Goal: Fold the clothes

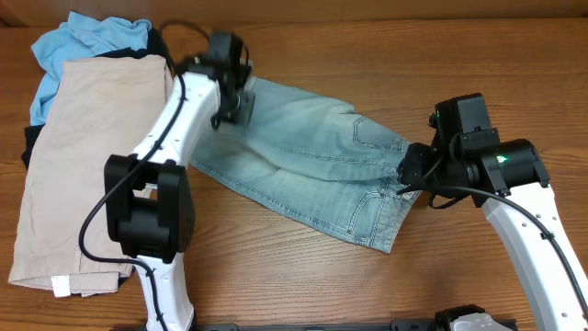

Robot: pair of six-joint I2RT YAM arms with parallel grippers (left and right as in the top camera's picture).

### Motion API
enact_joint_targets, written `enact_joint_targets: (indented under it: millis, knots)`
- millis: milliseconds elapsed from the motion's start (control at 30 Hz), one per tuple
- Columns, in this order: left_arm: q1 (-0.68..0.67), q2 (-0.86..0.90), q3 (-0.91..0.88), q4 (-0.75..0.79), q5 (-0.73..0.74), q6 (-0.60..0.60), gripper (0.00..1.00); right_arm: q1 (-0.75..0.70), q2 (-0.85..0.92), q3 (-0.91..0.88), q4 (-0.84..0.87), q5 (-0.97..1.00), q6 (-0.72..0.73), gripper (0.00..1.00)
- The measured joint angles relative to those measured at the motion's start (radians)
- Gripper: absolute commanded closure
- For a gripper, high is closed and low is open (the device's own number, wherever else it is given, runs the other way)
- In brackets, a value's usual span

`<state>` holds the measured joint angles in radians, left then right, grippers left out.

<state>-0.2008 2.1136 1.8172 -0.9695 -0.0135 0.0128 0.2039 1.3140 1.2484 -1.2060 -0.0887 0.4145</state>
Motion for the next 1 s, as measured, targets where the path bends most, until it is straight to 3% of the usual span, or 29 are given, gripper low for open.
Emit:
enact_joint_targets:
  millis: [233,467,800,900,1000]
  knots:
    - [0.0,-0.004,0.216,-0.026,0.03,-0.042,0.96,0.0,0.01,-0.055,0.051,0.001,0.003,0.51]
    - [-0.002,-0.004,0.224,0.027,0.045,-0.051,0.96,0.0,0.073,-0.2,0.139,0.032,0.004,0.44]
    - [-0.007,-0.004,0.224,-0.016,0.047,-0.063,0.96,-0.054,0.162,-0.377,0.317,0.1,0.004,0.44]
    - [-0.007,-0.004,0.224,-0.031,0.038,-0.063,0.96,-0.068,0.174,-0.401,0.354,0.105,0.004,0.45]
    - [-0.007,-0.004,0.224,-0.048,0.028,-0.063,0.96,-0.068,0.176,-0.413,0.403,0.101,0.003,0.56]
